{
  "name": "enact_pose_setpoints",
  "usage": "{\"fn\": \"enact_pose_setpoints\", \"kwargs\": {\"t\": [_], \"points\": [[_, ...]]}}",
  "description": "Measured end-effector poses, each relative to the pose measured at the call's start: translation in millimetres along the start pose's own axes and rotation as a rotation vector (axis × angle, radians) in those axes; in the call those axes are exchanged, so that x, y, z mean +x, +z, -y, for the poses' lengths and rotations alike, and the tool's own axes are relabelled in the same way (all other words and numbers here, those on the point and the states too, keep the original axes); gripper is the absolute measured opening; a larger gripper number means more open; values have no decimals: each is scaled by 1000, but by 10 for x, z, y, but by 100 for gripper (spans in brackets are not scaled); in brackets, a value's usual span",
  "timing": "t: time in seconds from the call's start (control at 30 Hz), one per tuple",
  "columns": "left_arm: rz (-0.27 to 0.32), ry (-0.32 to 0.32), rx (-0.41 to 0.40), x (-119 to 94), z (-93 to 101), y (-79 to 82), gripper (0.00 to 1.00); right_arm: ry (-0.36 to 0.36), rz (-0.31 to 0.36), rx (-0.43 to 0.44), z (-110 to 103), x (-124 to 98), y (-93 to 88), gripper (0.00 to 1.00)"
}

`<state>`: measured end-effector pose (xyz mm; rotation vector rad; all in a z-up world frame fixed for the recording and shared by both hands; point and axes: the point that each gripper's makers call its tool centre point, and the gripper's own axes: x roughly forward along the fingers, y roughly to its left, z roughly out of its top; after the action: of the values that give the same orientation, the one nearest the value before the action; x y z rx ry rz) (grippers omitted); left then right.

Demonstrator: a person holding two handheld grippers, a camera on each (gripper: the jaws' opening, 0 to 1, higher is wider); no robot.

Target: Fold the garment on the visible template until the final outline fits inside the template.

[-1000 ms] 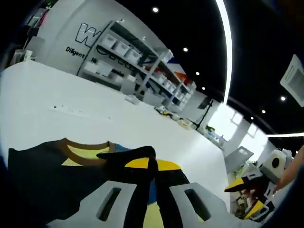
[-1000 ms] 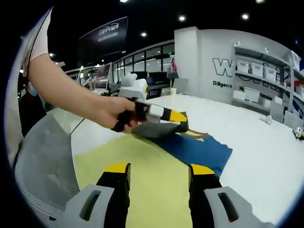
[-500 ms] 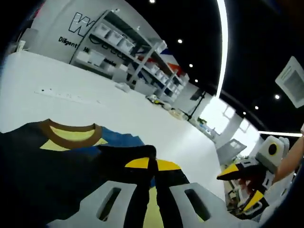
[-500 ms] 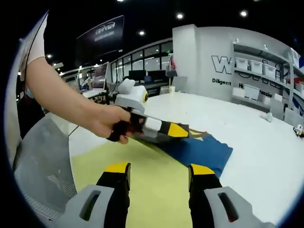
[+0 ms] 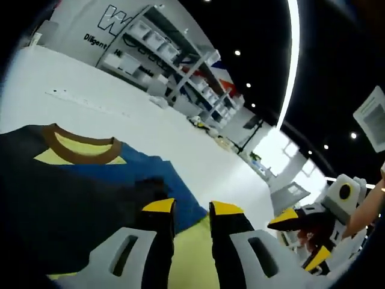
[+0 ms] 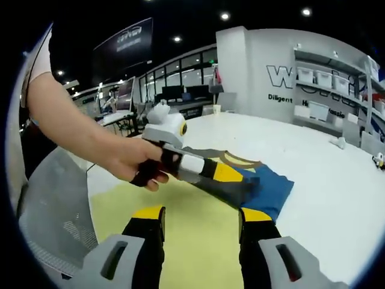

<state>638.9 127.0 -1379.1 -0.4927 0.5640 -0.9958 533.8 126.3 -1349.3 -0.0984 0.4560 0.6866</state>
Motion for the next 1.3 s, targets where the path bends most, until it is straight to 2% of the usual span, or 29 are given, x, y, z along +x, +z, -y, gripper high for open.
{"fn": "enact_pose_setpoints", "kwargs": {"t": [0.2, 0.3, 0.37, 0.5, 0.6, 0.73, 0.9, 1.0, 1.1, 1.17, 1.23, 1.3], "points": [[9, -66, 18, -200, 278, 22, 24, 34, 3, -7, -36, 89, 44, 45], [4, -94, 81, -345, 411, 18, 27, 56, 9, -12, -71, 126, 63, 45], [-1, -109, 86, -463, 496, 25, 27, 74, 11, -17, -106, 154, 68, 45], [-2, -108, 139, -736, 593, 73, 28, 99, 15, -17, -159, 200, 54, 45], [-11, -87, 181, -960, 588, 98, 28, 122, 16, -33, -223, 229, 39, 45], [-87, -29, 277, -1292, 491, -28, 26, 146, 18, -45, -292, 242, 8, 45], [-115, 42, 285, -1685, 387, -166, 25, 177, 12, -78, -367, 258, -85, 45], [-162, 83, 318, -1946, 317, -311, 24, 189, 0, -87, -377, 270, -156, 45], [-224, 116, 381, -2135, 247, -453, 22, 205, -17, -113, -421, 265, -220, 45], [-252, 127, 394, -2235, 220, -555, 22, 219, -36, -139, -454, 254, -278, 45], [-312, 147, 447, -2343, 166, -693, 22, 231, -51, -168, -483, 215, -318, 45], [-331, 141, 442, -2390, 168, -788, 22, 245, -63, -190, -508, 163, -360, 45]]}}
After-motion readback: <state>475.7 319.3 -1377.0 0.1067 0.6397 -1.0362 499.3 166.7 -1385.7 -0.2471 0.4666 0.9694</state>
